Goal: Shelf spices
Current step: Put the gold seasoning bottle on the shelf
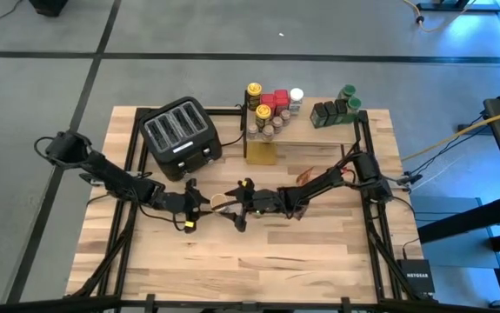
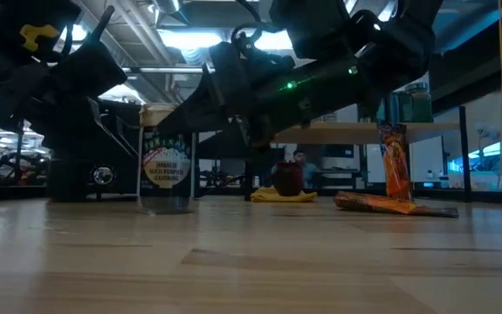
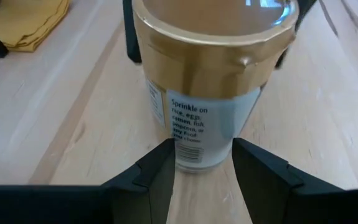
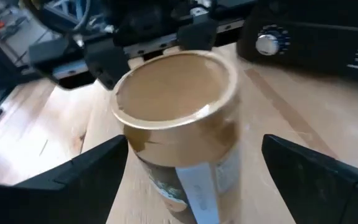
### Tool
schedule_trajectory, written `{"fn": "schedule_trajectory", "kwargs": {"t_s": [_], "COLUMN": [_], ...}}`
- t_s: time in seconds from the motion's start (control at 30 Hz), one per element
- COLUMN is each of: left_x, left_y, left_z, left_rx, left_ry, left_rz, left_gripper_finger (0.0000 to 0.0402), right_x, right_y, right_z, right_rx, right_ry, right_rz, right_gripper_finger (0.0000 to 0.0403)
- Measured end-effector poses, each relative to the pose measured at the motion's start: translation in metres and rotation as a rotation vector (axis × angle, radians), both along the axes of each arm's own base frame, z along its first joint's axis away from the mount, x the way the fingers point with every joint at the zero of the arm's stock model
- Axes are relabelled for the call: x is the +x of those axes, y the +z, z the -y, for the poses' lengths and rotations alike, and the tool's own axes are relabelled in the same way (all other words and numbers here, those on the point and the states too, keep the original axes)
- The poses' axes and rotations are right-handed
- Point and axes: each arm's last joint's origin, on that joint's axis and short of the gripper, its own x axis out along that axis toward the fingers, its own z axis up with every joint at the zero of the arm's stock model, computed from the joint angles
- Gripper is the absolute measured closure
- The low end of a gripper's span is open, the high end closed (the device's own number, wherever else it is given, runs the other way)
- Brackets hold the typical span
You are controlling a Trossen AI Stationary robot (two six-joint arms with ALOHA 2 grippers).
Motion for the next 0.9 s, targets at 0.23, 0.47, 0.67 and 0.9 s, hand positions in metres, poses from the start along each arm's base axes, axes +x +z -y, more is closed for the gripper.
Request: {"fn": "schedule_trajectory", "kwargs": {"t_s": [0.23, 0.47, 0.67, 0.9], "left_x": [0.001, 0.001, 0.001, 0.002], "left_y": [0.001, 0.001, 0.001, 0.002], "left_z": [0.000, 0.000, 0.000, 0.001], "left_rx": [-0.006, -0.007, -0.007, -0.003], "left_ry": [-0.001, 0.000, 0.000, -0.001], "left_rz": [0.009, 0.010, 0.010, 0.006], "left_gripper_finger": [0.0249, 0.0249, 0.0249, 0.0249], "right_x": [0.011, 0.020, 0.023, 0.024], "right_y": [0.008, 0.011, 0.015, 0.014], "right_z": [-0.004, -0.004, -0.005, -0.002], "right_rx": [-0.089, -0.174, -0.228, -0.225], "right_ry": [0.104, 0.091, 0.118, 0.104], "right_rz": [0.032, 0.016, 0.004, -0.008], "right_gripper_finger": [0.0026, 0.0026, 0.0058, 0.0127]}}
